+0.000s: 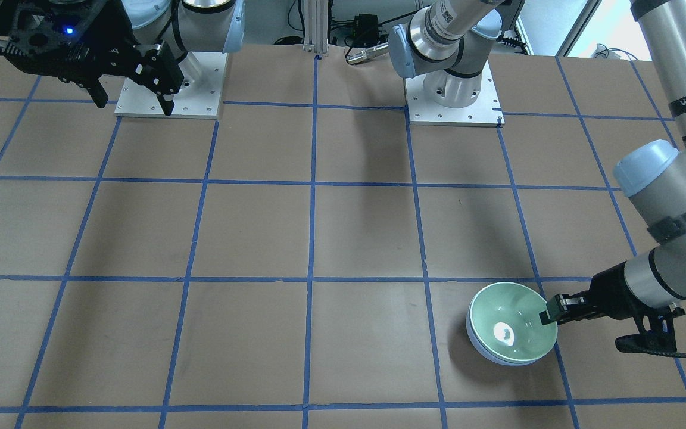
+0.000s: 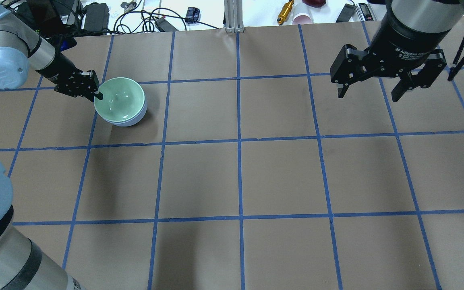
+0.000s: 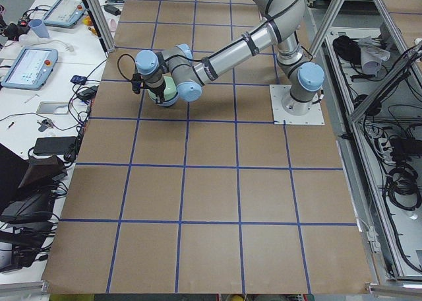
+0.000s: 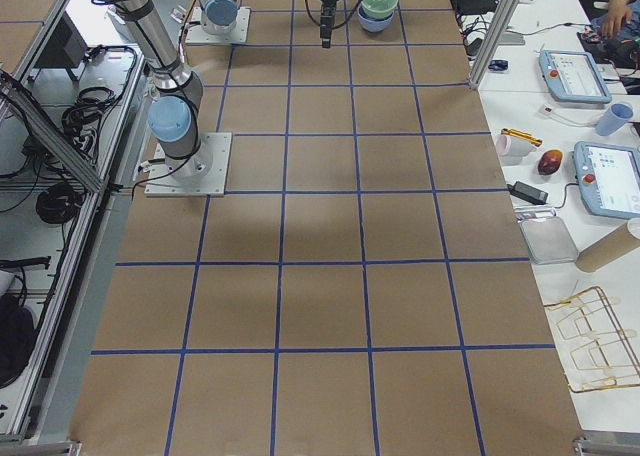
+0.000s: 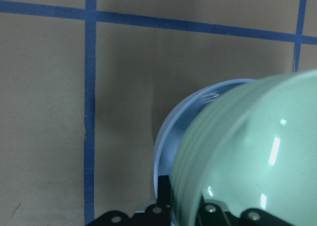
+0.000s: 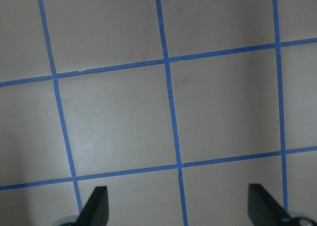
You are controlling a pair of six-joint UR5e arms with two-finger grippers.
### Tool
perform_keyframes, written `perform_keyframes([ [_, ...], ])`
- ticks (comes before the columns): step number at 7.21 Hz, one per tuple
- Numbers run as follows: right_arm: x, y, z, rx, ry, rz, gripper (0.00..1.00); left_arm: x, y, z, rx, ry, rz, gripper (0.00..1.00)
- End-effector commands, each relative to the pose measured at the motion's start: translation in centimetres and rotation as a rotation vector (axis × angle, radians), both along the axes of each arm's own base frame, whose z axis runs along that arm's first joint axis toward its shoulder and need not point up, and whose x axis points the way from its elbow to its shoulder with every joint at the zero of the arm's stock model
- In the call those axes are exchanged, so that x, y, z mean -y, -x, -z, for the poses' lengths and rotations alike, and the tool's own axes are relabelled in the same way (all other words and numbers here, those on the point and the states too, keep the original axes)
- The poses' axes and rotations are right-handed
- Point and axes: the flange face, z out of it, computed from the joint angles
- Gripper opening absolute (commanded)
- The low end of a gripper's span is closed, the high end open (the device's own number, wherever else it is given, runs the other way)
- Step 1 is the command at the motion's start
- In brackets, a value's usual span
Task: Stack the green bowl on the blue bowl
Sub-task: 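Open the left gripper and raise it away from the stacked bowls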
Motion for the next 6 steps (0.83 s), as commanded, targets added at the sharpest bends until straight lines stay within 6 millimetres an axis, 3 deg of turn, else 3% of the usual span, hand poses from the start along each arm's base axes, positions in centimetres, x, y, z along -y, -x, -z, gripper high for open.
perform_keyframes([
  [1, 0.0, 0.0, 0.0, 0.000, -0.001, 0.000, 1.00, -0.1, 0.0, -0.7, 0.004, 0.005, 0.000, 0.99],
  [2, 0.0, 0.0, 0.1, 0.000, -0.003, 0.000, 1.00, -0.5, -0.1, -1.8, 0.061, -0.003, 0.008, 0.99],
  [3, 0.0, 0.0, 0.1, 0.000, -0.001, 0.000, 1.00, -1.0, 1.4, -3.8, 0.106, -0.001, 0.034, 0.99],
  [5, 0.0, 0.0, 0.0, 0.000, 0.000, 0.000, 1.00, -1.4, 7.4, -10.2, 0.262, 0.039, 0.143, 0.99],
  [6, 0.0, 0.0, 0.0, 0.000, 0.000, 0.000, 1.00, -3.1, 11.3, -13.3, 0.261, 0.023, 0.169, 1.00],
])
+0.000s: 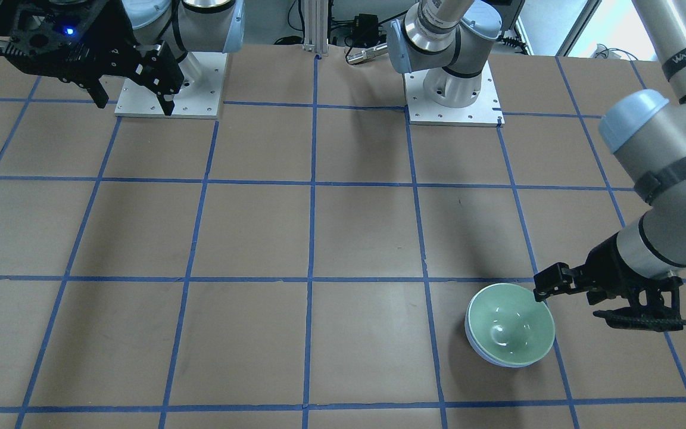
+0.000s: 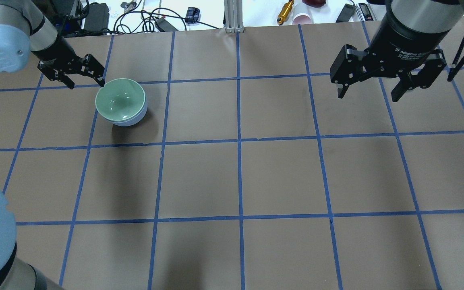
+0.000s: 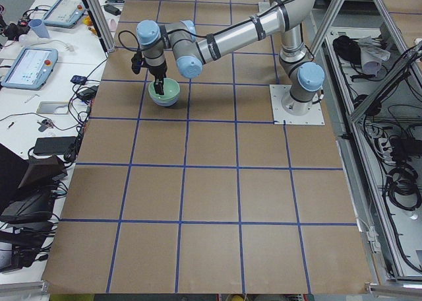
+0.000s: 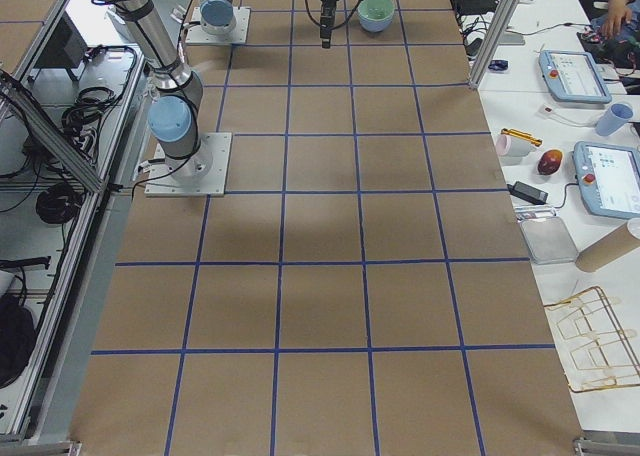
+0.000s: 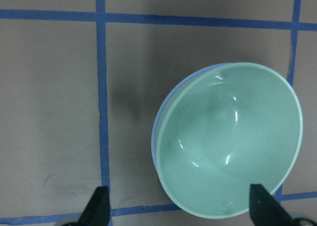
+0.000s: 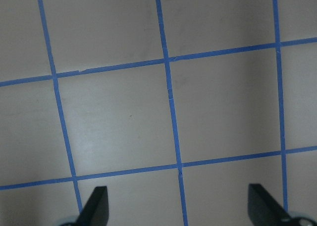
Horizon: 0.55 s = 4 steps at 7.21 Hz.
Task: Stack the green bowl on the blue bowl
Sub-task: 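Open the left gripper and raise it away from the stacked bowls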
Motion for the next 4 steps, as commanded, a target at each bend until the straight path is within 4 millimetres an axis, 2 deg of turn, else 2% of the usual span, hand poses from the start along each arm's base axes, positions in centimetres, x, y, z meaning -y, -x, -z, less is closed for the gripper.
perform_keyframes([
  [1, 0.0, 0.0, 0.0, 0.000, -0.001, 0.000, 1.00, -3.3, 7.1, -6.6, 0.044, 0.014, 0.061, 1.00],
  [3, 0.0, 0.0, 0.0, 0.000, -0.001, 0.000, 1.00, -7.1, 11.3, -10.7, 0.047, 0.019, 0.110, 1.00],
  [4, 0.0, 0.0, 0.0, 0.000, 0.001, 0.000, 1.00, -8.8, 13.5, -12.1, 0.053, 0.041, 0.149, 1.00],
])
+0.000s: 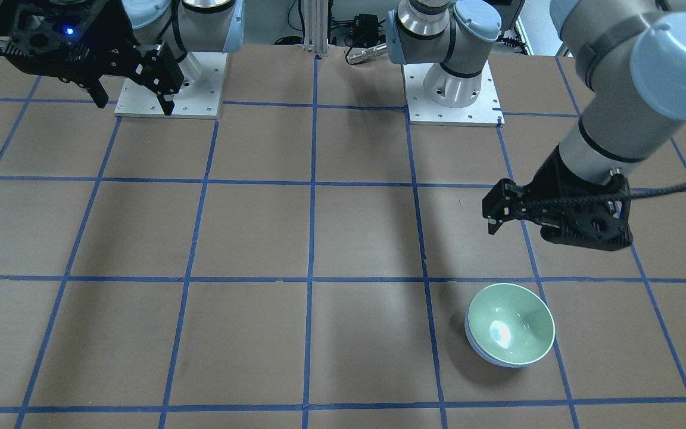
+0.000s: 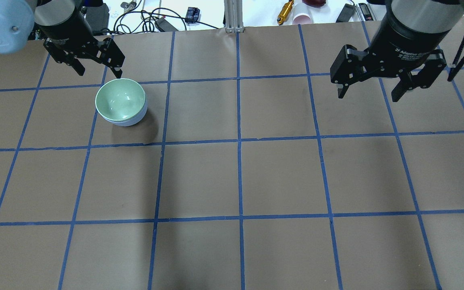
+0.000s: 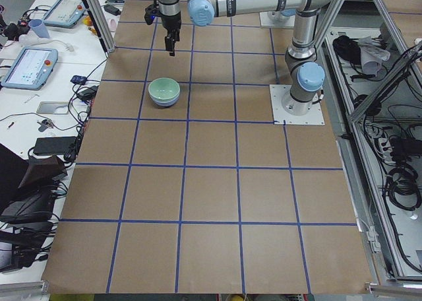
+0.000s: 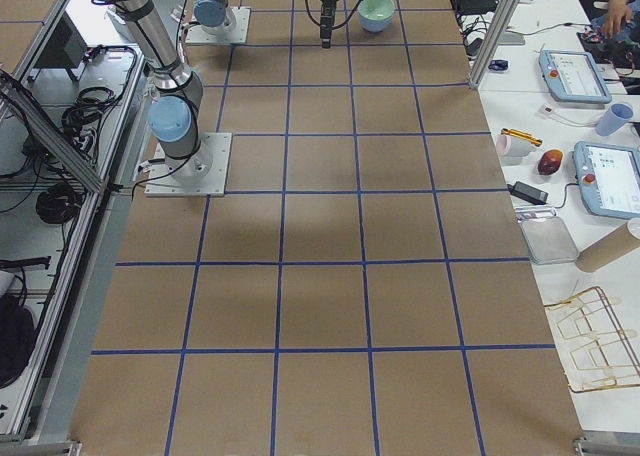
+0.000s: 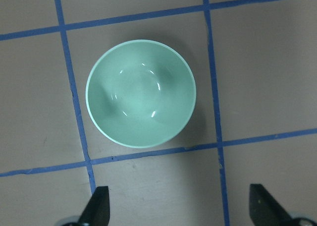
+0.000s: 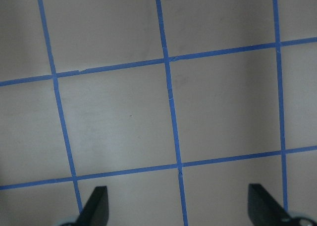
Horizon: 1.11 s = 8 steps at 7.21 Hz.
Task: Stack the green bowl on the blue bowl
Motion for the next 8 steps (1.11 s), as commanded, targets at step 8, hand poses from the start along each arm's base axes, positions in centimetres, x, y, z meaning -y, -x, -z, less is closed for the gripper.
perform_keyframes([
  [8, 0.0, 0.0, 0.0, 0.000, 0.000, 0.000, 1.00, -4.3, 3.4, -3.0, 0.019, 0.040, 0.055, 1.00],
])
